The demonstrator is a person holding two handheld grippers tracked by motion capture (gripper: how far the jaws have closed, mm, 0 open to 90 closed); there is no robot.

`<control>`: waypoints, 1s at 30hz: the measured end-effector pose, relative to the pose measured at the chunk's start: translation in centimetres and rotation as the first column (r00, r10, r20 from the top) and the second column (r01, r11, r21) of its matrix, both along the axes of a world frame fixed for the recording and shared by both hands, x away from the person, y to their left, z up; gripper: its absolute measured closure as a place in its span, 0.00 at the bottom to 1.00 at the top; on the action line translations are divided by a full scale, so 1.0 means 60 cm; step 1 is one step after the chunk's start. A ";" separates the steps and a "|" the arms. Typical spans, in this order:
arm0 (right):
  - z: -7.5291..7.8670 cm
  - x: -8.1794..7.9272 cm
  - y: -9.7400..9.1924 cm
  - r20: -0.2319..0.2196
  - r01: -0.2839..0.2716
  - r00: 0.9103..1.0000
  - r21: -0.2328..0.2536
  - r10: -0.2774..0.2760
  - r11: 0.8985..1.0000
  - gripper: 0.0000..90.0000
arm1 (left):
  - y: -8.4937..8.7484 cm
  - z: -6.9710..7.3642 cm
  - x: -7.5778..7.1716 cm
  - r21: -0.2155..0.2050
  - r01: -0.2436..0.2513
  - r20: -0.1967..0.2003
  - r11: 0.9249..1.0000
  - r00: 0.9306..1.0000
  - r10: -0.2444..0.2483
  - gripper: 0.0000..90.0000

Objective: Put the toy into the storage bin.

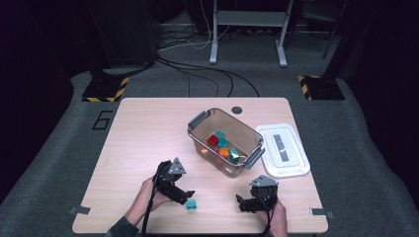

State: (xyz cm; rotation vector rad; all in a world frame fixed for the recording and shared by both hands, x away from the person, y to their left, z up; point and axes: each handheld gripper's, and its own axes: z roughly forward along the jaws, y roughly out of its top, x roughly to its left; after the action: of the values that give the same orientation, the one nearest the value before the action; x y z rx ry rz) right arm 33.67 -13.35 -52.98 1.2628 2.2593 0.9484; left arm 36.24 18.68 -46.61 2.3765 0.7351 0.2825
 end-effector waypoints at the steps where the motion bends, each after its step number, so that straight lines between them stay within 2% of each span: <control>1: 0.000 0.000 0.000 0.000 0.000 1.000 0.000 0.000 1.000 0.00 | -0.001 -0.004 -0.003 0.009 0.006 -0.009 1.000 1.000 -0.006 0.00; 4: 0.000 0.000 0.000 0.000 0.000 1.000 0.000 0.000 1.000 0.00 | -0.008 -0.018 -0.015 0.009 0.021 -0.018 1.000 1.000 -0.021 0.00; 5: 0.000 0.000 0.000 0.000 0.000 1.000 0.000 0.000 1.000 0.00 | -0.012 -0.023 -0.020 0.010 0.036 -0.033 0.999 0.999 -0.036 0.00; 9: 0.000 0.000 0.000 0.000 0.000 1.000 0.000 0.000 1.000 0.00 | -0.018 -0.034 -0.030 0.012 0.045 -0.042 0.999 0.998 -0.045 0.00; 11: 0.000 0.000 0.000 0.000 0.000 1.000 0.000 0.000 1.000 0.00 | -0.019 -0.042 -0.031 0.022 0.036 -0.034 0.999 0.999 -0.036 0.00; 13: 0.000 0.000 0.000 0.000 0.000 1.000 0.000 0.000 1.000 0.00 | -0.019 -0.047 -0.030 0.022 0.029 -0.053 0.999 0.998 -0.028 0.00; 16: 0.000 0.000 0.000 0.000 0.000 1.000 0.000 0.000 1.000 0.00 | -0.019 -0.053 -0.030 0.031 0.024 -0.059 0.999 0.998 -0.022 0.00; 17: 0.000 0.000 0.000 0.000 0.000 1.000 0.000 0.000 1.000 0.00 | -0.018 -0.054 -0.030 0.034 0.028 -0.058 0.999 0.998 -0.026 0.03; 18: 0.000 0.000 0.000 0.000 0.000 1.000 0.000 0.000 1.000 0.00 | -0.018 -0.055 -0.031 0.035 0.020 -0.050 0.999 0.999 -0.018 0.08; 21: 0.000 0.000 0.000 0.000 0.000 1.000 0.000 0.000 1.000 0.00 | -0.017 -0.057 -0.033 0.029 0.036 -0.051 0.999 0.998 -0.035 0.26; 22: 0.000 0.000 0.000 0.000 0.000 1.000 0.000 0.000 1.000 0.00 | -0.017 -0.059 -0.033 0.028 0.030 -0.048 0.999 0.998 -0.029 0.37; 24: 0.000 0.000 0.000 0.000 0.000 1.000 0.000 0.000 1.000 0.00 | -0.018 -0.063 -0.032 0.034 0.031 -0.049 0.999 0.998 -0.029 0.43; 25: 0.000 0.000 0.000 0.000 0.000 1.000 0.000 0.000 1.000 0.00 | -0.019 -0.065 -0.032 0.039 0.030 -0.052 0.999 0.998 -0.028 0.50; 27: 0.000 0.000 0.000 0.000 0.000 1.000 0.000 0.000 1.000 0.00 | -0.018 -0.064 -0.031 0.042 0.022 -0.047 0.999 0.999 -0.020 0.56; 30: 0.000 0.000 0.000 0.000 0.000 1.000 0.000 0.000 1.000 0.00 | -0.016 -0.064 -0.028 0.033 0.022 -0.037 0.999 0.999 -0.021 0.68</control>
State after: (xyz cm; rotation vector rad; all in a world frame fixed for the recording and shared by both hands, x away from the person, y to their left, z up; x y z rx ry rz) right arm 33.67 -13.35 -52.98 1.2625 2.2594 0.9485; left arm 34.53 17.70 -50.47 2.4253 0.7272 0.2440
